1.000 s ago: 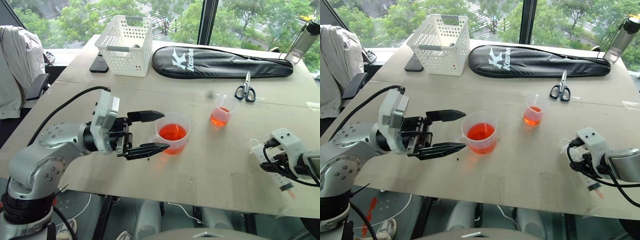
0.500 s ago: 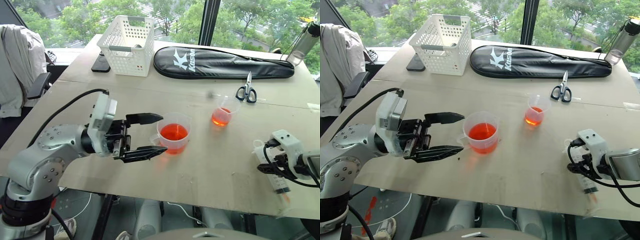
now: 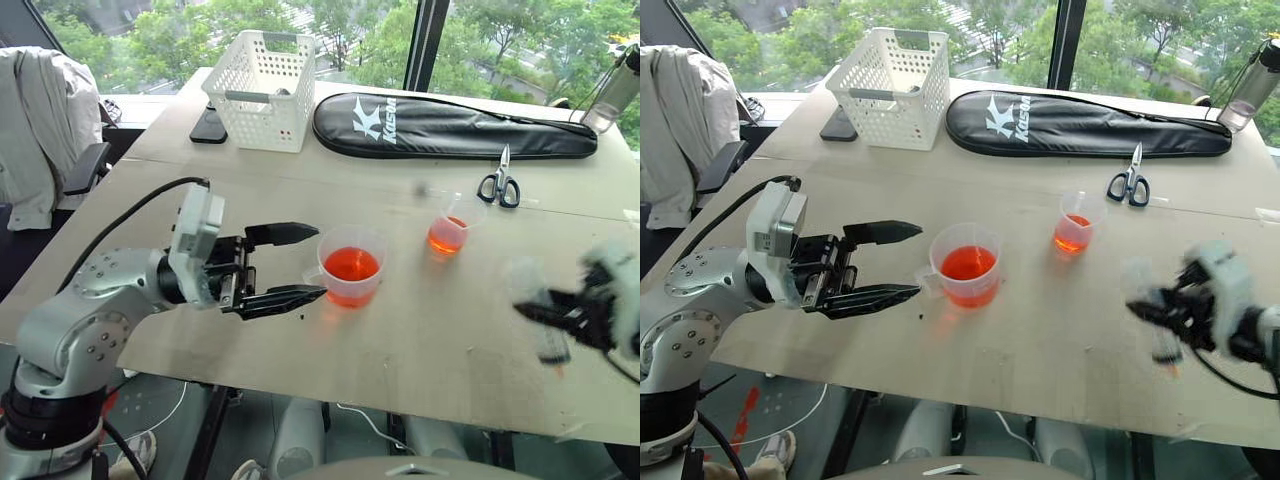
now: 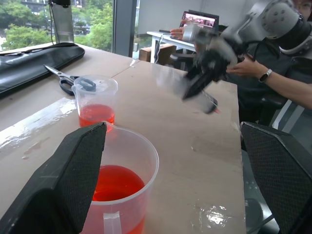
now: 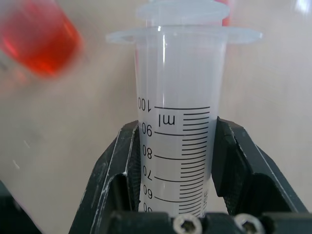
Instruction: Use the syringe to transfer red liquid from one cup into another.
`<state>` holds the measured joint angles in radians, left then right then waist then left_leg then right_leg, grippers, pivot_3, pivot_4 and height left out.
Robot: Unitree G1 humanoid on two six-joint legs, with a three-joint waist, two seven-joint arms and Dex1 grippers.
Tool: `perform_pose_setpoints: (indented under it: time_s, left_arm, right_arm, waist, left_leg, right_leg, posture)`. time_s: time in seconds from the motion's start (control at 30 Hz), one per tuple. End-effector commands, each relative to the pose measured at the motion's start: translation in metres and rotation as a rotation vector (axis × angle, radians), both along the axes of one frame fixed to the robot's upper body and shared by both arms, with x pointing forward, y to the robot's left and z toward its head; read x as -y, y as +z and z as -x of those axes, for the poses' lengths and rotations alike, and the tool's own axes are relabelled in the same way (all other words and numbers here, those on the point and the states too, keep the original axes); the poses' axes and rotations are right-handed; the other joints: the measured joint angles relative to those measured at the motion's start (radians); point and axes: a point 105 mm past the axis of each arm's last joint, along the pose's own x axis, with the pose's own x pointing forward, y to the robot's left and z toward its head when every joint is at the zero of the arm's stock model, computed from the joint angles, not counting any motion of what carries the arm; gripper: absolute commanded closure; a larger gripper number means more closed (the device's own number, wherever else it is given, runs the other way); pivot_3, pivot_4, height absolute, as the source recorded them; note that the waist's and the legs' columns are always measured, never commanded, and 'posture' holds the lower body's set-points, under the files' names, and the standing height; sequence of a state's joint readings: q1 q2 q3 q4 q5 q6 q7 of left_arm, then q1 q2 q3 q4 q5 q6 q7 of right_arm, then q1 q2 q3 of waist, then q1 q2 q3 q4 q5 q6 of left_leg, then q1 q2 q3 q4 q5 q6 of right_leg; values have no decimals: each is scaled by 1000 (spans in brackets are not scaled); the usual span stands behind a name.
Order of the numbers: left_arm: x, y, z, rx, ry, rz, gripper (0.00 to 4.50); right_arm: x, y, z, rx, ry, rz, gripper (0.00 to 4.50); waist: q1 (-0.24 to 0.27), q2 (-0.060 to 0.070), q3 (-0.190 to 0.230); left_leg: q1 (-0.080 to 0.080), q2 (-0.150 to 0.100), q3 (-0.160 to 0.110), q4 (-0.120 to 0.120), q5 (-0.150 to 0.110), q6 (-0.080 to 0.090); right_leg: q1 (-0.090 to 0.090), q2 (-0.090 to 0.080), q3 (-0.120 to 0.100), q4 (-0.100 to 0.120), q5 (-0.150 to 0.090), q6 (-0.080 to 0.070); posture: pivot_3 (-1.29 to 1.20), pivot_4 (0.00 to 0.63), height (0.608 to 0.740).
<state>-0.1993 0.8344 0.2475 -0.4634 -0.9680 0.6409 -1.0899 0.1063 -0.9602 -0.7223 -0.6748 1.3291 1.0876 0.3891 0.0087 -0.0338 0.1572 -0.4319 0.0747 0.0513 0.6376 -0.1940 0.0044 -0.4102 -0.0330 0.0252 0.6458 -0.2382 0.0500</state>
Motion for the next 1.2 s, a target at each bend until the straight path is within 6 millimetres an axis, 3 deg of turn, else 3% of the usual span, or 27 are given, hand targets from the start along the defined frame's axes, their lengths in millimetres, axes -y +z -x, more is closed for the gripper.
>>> perform_pose_setpoints:
  time_s: [0.03, 0.23, 0.33, 0.43, 0.63, 0.77, 1.03, 1.2]
  left_arm:
    - [-3, 15, -4, 45, -11, 45, 0]
    - [-7, 25, -14, 31, 7, 88, 0]
    - [-9, 28, -15, 21, 20, 89, 0]
    - [-14, 24, -14, 9, 40, 67, 0]
    - [-25, 7, -7, -5, 82, 1, 0]
    - [-30, 5, -8, 5, 119, -3, 0]
    - [-39, 13, -8, -19, 177, 17, 0]
    - [-44, 20, -11, -17, 199, 11, 0]
  right_arm:
    - [-22, 48, -3, 247, 63, -139, 2974]
    - [-47, 94, -31, 518, 40, -338, 2976]
    - [-63, 108, -43, 577, 49, -407, 2978]
    - [-93, 111, -39, 576, 178, -509, 2979]
    - [-148, 104, -24, 505, 496, -673, 2980]
    - [-167, 87, -32, 478, 573, -643, 2980]
    - [-188, 56, -51, 552, 595, -541, 2982]
    - [-194, 33, -53, 549, 615, -476, 2983]
  waist:
    - [-1, 0, 0]
    - [-5, 1, 1]
    - [-11, 1, 1]
    - [-15, 1, 1]
    - [-23, 2, 1]
    - [-18, 2, 1]
    - [-22, 2, 1]
    - [-21, 2, 1]
  left_leg:
    - [0, 0, 0, 0, 0, 0]
    - [-1, -1, 0, 0, 0, 0]
    - [-3, -1, 0, -1, 0, 0]
    - [-4, -1, -1, -2, 0, 0]
    - [-3, 0, -1, -3, 0, 0]
    - [-2, 0, -1, -2, 0, 0]
    - [-2, 0, 0, -1, 0, 0]
    - [-2, 0, -1, -2, 0, 0]
  right_leg:
    - [0, 0, 0, 0, 0, 0]
    - [-1, 0, 1, 0, 2, -4]
    - [-2, 0, 0, 0, 3, -3]
    - [-3, 0, -1, 0, 4, -2]
    - [-3, 0, -1, 1, 4, -2]
    - [-2, -1, -2, 2, 3, -5]
    - [-3, -2, -2, 4, 3, -4]
    - [-3, -1, -3, 5, 3, -4]
  posture:
    - [0, 150, 724]
    - [0, 150, 724]
    - [0, 150, 724]
    - [0, 150, 724]
    - [0, 150, 724]
    - [0, 150, 724]
    - [0, 150, 724]
    - [0, 150, 724]
